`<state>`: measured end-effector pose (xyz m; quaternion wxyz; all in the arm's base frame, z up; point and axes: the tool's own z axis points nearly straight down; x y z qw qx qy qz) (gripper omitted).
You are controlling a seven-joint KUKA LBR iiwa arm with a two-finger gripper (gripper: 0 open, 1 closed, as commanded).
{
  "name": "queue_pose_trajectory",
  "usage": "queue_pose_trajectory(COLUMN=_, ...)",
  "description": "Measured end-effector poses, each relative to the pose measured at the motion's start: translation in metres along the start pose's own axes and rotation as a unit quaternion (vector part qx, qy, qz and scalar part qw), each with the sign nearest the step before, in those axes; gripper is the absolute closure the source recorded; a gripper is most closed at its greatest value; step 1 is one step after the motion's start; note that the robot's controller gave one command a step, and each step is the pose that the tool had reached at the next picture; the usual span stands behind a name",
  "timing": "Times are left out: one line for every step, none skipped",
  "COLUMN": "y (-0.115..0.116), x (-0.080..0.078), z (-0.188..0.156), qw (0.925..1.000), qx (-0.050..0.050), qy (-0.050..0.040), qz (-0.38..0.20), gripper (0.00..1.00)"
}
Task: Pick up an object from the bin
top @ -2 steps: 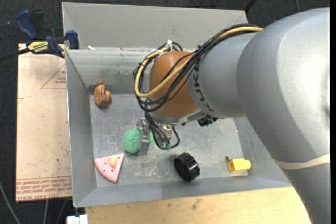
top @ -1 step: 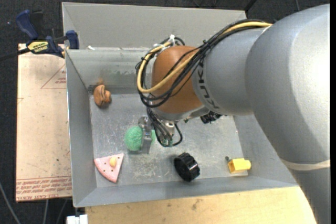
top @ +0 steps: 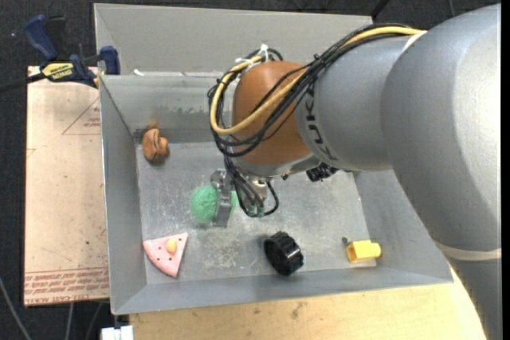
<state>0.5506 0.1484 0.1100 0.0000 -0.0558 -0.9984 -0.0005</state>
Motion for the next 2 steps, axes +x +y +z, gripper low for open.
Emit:
queue_pose_trajectory(y=0.0, x=0.001, z=-0.017, qw=1.0, qx=0.0, qy=0.001, qz=0.0, gripper=1.0)
queue_pose_trajectory(y=0.0, x=0.0, z=-0.03, qw=1.0, qx=-0.001, qy=-0.0017, qz=0.0, gripper=1.0)
